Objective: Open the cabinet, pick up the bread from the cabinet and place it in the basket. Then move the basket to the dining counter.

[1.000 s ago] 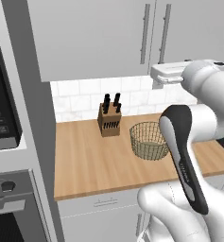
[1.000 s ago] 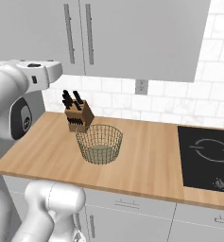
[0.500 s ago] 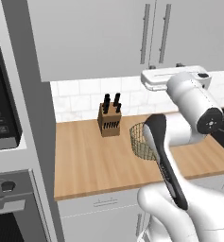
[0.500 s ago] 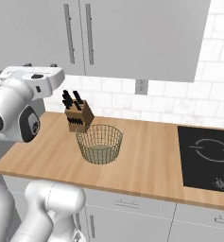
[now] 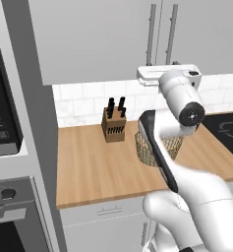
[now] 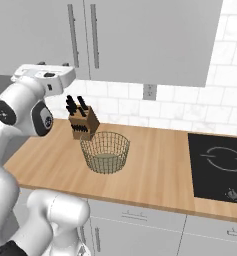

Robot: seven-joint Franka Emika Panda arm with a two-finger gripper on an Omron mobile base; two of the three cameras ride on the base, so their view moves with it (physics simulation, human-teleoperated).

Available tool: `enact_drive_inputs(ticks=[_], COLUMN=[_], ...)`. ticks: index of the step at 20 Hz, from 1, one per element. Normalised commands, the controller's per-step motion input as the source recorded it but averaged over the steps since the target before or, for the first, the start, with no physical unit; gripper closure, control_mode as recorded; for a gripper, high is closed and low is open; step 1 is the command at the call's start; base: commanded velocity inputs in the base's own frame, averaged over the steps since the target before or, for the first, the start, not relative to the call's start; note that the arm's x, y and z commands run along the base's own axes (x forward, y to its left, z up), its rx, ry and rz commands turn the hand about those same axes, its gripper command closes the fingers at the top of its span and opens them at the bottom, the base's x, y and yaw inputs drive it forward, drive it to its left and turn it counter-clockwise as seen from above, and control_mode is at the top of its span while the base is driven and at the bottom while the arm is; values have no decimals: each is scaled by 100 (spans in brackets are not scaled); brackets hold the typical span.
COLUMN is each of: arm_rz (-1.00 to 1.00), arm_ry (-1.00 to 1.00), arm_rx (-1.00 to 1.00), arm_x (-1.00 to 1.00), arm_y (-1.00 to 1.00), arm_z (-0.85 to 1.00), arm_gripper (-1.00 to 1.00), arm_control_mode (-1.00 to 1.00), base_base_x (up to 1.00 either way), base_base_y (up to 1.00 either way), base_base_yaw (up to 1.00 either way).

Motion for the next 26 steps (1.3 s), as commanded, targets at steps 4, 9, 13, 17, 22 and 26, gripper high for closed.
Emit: enact_drive_inputs(ticks=[4, 9, 13, 17, 22, 26], arm_rz=[0, 0, 0, 0, 0, 0], arm_ry=[0, 0, 0, 0, 0, 0], arm_rx=[2, 0, 0, 0, 0, 0], arm_x=[59, 47, 47, 58, 46, 40], arm_y=[-8, 0, 0, 0, 0, 0], arm_z=[0, 0, 0, 0, 0, 0], arm_gripper=[-100, -100, -100, -100, -100, -100], arm_control_mode=[-100, -100, -100, -100, -100, -100], base_base_x=[0, 0, 0, 0, 0, 0], base_base_y=[0, 0, 0, 0, 0, 0], base_base_yaw=[0, 0, 0, 0, 0, 0])
